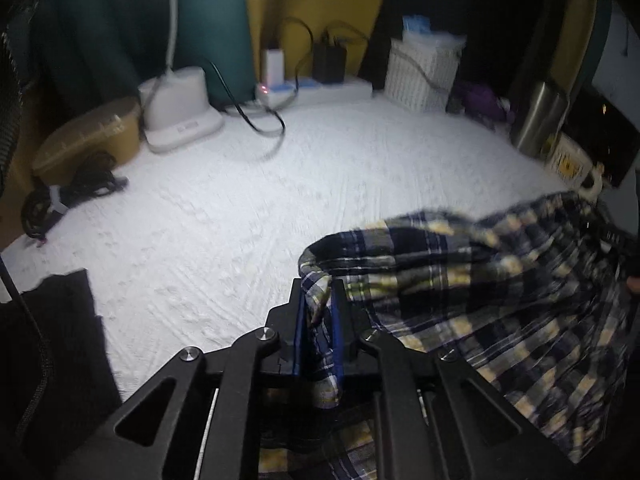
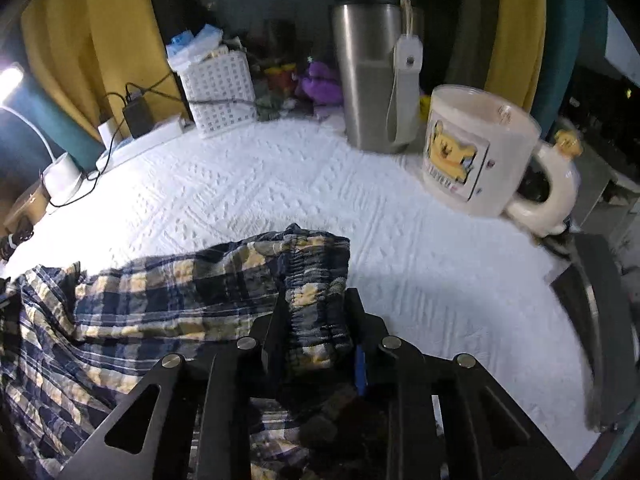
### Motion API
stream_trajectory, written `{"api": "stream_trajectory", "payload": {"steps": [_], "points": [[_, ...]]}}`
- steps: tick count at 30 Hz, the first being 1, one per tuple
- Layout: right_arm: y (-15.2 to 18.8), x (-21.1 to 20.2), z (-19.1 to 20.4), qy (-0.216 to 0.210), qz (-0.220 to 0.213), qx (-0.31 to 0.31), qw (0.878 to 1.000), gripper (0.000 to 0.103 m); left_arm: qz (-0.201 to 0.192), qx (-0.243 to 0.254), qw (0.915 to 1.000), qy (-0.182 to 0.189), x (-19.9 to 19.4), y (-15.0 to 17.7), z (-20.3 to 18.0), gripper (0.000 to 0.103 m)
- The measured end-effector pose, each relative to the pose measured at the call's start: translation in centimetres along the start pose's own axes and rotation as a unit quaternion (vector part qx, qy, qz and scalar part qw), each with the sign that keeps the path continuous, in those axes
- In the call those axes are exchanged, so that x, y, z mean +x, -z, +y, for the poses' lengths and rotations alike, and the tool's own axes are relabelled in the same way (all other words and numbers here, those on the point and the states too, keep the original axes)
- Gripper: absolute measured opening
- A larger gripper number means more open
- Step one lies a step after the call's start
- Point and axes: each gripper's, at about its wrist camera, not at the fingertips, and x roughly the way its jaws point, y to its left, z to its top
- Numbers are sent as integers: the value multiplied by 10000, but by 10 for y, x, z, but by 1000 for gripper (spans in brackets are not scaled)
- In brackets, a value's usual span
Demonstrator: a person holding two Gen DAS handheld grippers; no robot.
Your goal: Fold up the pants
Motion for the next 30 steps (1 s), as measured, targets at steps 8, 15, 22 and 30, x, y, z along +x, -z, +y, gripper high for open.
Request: {"api": "stream_trajectory", "payload": {"steps": [8,15,22,30], "points": [[-22,-52,15,140,-956,-11,9953,26,-908,-48,9955,-257,-47,-34,-3,9],[-48,-73,18,307,-1509,138,9880,26,-1433,288,9883,-440,-68,-80,-8,9],[-43,-19,6,489,-891,302,9944,25,-579,327,9969,-417,-20,-67,2,9],[-30,21,3,579,-259,192,9978,25,580,-120,9980,-216,34,-29,22,13]]}}
